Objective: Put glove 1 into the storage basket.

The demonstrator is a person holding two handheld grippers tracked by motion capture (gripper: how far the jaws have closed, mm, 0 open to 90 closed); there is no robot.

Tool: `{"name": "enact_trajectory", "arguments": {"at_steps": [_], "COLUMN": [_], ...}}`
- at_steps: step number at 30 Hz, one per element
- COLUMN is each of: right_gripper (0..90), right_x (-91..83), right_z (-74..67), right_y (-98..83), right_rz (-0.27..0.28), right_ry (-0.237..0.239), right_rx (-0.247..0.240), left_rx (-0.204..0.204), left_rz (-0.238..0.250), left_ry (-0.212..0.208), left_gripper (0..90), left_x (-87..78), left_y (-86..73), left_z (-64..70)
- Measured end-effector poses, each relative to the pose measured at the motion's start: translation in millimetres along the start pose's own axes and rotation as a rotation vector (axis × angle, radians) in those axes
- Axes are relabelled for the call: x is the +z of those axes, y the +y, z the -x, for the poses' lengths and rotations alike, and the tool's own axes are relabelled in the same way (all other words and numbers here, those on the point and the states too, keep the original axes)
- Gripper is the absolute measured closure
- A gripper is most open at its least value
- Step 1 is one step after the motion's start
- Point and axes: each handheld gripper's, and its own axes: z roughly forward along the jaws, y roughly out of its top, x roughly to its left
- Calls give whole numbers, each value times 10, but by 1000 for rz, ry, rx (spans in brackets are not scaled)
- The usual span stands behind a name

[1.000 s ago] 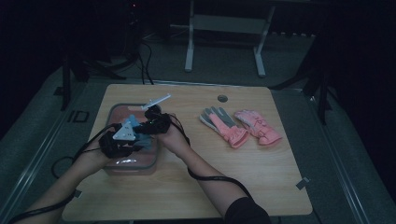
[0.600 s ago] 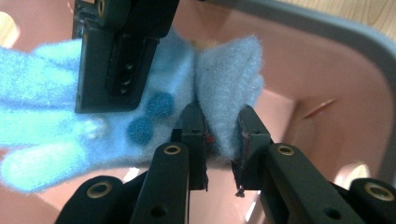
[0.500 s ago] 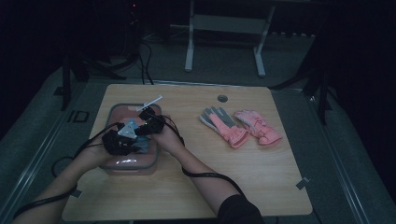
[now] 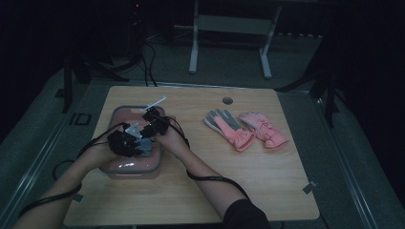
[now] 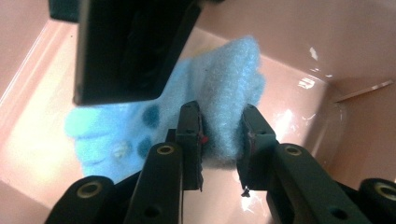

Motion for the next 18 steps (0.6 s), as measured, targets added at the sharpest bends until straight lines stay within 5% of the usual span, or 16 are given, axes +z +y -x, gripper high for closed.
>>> {"name": "enact_trajectory", "arguments": {"at_steps": [3, 7, 12, 18], "right_gripper": [422, 377, 265, 209], "right_x": [-46, -136, -331, -590], "right_z": [12, 12, 7, -31], "right_y": [-33, -73, -128, -198], "right_rz": [11, 26, 71, 122], "right_ry": [7, 14, 61, 114], "right_rx": [3, -1, -5, -52], "left_rx": [-16, -80, -163, -214], "left_rz": [-8, 8, 99, 222], "left_ry": [2, 41, 48, 50], "left_gripper": [623, 375, 183, 84], "left_x": [-6, -39, -155, -289], "left_y": [1, -15, -55, 46], "left_z": [0, 38, 85, 215]}}
